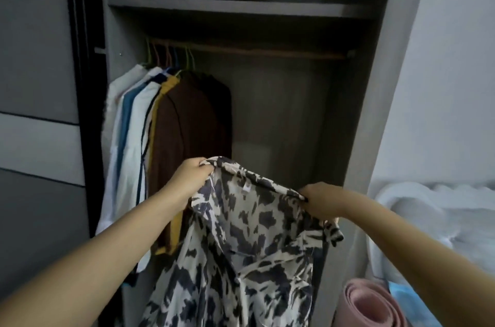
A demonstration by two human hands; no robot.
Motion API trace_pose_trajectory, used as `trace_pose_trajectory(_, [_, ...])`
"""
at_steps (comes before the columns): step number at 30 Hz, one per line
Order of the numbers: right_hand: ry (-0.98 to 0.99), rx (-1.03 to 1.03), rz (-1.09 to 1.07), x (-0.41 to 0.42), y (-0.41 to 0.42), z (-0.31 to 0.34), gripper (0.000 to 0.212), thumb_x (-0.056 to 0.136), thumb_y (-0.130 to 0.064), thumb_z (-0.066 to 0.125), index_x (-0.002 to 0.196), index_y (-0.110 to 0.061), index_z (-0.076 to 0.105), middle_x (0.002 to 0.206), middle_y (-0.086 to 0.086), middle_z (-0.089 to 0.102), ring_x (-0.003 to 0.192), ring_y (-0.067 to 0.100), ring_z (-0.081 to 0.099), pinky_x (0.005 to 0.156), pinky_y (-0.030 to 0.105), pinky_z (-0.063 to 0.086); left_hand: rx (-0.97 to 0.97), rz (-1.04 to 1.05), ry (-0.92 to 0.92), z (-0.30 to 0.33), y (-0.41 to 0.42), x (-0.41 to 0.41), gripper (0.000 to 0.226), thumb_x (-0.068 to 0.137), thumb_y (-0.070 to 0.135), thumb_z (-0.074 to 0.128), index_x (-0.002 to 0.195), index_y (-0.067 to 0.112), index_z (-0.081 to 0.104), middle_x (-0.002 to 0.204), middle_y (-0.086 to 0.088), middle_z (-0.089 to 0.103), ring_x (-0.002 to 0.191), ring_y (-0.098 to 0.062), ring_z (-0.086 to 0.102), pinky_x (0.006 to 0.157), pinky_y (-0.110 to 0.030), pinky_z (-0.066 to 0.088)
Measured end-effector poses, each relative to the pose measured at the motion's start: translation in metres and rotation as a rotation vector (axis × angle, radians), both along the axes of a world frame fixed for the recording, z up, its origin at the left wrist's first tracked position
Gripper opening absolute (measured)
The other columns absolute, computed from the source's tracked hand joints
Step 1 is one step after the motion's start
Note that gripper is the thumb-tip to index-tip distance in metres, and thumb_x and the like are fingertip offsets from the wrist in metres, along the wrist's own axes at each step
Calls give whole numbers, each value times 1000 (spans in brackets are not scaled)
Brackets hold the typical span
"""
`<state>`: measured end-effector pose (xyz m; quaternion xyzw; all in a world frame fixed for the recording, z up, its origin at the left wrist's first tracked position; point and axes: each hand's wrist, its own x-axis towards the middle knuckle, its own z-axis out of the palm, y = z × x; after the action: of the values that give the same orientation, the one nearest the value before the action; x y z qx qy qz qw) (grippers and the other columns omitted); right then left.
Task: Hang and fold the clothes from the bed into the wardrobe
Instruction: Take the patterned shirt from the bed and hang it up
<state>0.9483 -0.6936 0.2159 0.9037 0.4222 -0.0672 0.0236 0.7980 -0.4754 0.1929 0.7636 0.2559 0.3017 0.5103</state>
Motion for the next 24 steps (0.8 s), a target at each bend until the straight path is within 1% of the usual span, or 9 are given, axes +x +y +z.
trace_pose_trajectory(4, [43, -50, -85, 44, 32, 10, 26, 99, -22, 42, 113, -10, 61, 108, 6, 64, 91, 20, 61, 79, 27, 49, -161, -44, -130, 9, 11, 53, 21, 96, 18, 48, 88, 15, 67, 83, -12, 64, 75, -24, 60, 63, -29, 44])
trace_pose_trajectory(6, [61, -75, -122, 61, 49, 17, 27, 98, -22, 45, 115, -6, 58, 103, 9, 65, 80, 19, 64, 67, 26, 53, -219, -70, -178, 12, 21, 78, 23, 95, 17, 48, 83, 19, 68, 80, -9, 69, 71, -24, 65, 62, -28, 49])
trace_pose_trajectory(8, [136, -33, -165, 78, 68, 31, 27, 97, -24, 50, 118, -7, 54, 99, 10, 64, 70, 19, 66, 57, 26, 56, -299, -122, -246, 19, 35, 109, 23, 94, 16, 50, 83, 17, 70, 74, -5, 73, 65, -20, 70, 53, -22, 53])
trace_pose_trajectory(10, [148, 9, -183, 94, 87, 49, 36, 98, -26, 49, 129, -7, 48, 108, 15, 64, 79, 25, 69, 67, 33, 59, -411, -157, -314, 26, 46, 139, 24, 93, 14, 51, 77, 15, 69, 66, -3, 72, 60, -18, 69, 48, -20, 50])
trace_pose_trajectory(14, [-116, 164, -204, 135, 127, 90, 36, 98, -23, 51, 132, -11, 49, 122, 12, 58, 107, 27, 60, 84, 34, 52, -596, -282, -301, 34, 67, 196, 28, 96, 18, 53, 72, 10, 64, 56, -4, 68, 47, -16, 66, 38, -18, 46])
trace_pose_trajectory(16, [-352, 262, -297, 161, 139, 113, 47, 94, -20, 57, 138, -15, 42, 135, 12, 47, 121, 30, 49, 97, 42, 46, -580, -361, -245, 37, 82, 223, 28, 97, 18, 52, 73, 8, 63, 53, -4, 67, 45, -16, 65, 38, -18, 45])
trace_pose_trajectory(19, [-707, 393, -474, 200, 133, 144, 59, 90, -14, 58, 143, -14, 34, 146, 16, 31, 134, 35, 31, 104, 50, 34, -527, -423, -192, 44, 109, 249, 29, 98, 20, 50, 74, 8, 63, 53, -4, 66, 45, -17, 64, 39, -18, 45])
trace_pose_trajectory(22, [-703, 468, -742, 235, 118, 163, 51, 94, -12, 49, 142, -12, 33, 144, 18, 33, 131, 37, 35, 100, 48, 37, -528, -475, -195, 51, 142, 272, 28, 97, 18, 51, 71, 10, 61, 54, -6, 65, 46, -18, 64, 45, -21, 46])
trace_pose_trajectory(24, [-663, 500, -885, 253, 114, 164, 41, 100, -9, 33, 142, -8, 33, 142, 20, 38, 126, 38, 43, 95, 45, 40, -536, -517, -189, 54, 158, 288, 28, 96, 17, 51, 70, 12, 60, 54, -5, 64, 46, -18, 63, 47, -22, 46])
